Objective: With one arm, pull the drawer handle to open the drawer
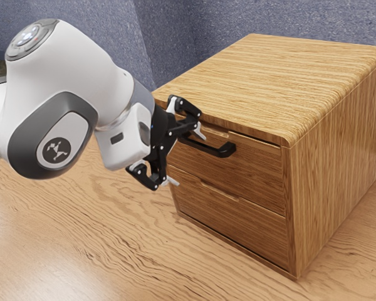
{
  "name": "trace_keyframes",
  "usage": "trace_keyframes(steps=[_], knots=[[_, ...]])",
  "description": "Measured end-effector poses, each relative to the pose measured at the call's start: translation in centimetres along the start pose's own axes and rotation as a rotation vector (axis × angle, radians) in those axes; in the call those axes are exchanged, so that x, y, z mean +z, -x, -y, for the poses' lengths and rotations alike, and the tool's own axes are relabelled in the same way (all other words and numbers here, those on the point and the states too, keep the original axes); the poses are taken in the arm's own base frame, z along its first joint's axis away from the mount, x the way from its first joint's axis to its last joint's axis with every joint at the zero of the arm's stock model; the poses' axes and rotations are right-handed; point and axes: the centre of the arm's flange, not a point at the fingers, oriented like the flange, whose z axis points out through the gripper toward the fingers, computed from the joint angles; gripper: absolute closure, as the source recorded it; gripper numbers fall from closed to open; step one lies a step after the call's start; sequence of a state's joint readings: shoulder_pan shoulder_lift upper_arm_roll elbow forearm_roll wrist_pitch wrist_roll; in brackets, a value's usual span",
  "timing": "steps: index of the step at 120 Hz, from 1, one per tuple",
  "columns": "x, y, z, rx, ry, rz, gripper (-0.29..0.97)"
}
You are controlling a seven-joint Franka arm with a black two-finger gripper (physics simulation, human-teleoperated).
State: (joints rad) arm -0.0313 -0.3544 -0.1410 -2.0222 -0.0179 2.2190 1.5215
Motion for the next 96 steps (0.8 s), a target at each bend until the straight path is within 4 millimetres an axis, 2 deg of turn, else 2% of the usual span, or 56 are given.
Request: trace_keyframes(steps=[31,64,96], knots=[[1.1,0.2,0.0,0.013,0.018,0.001,0.00],[1.4,0.3,-0.1,0.021,0.026,0.002,0.01],[0.4,0.1,-0.1,0.023,0.006,0.001,0.22]])
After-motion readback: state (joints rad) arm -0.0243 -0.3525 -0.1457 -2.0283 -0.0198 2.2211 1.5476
